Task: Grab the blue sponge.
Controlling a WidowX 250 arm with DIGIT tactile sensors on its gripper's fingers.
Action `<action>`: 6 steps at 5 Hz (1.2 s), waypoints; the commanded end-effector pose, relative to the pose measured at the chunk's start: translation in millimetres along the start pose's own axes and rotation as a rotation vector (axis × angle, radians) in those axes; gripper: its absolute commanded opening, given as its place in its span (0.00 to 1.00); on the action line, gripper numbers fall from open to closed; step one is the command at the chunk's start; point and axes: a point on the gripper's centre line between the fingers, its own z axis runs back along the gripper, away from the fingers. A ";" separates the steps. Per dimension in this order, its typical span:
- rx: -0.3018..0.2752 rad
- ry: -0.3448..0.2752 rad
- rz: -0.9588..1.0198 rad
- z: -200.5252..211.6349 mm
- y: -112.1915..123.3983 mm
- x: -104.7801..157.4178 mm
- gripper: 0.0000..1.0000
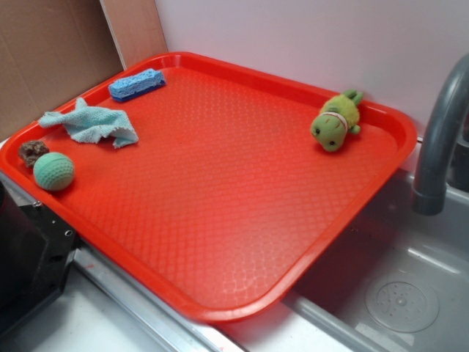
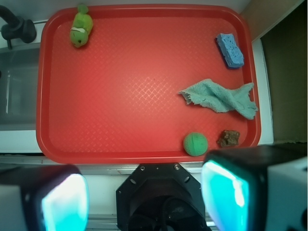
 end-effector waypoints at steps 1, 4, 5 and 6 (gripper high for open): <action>0.000 0.000 0.000 0.0 0.0 0.0 1.00; 0.070 -0.080 -0.209 -27.2 66.6 74.4 1.00; 0.070 -0.080 -0.209 -27.2 66.6 74.4 1.00; 0.070 -0.080 -0.209 -27.2 66.6 74.4 1.00</action>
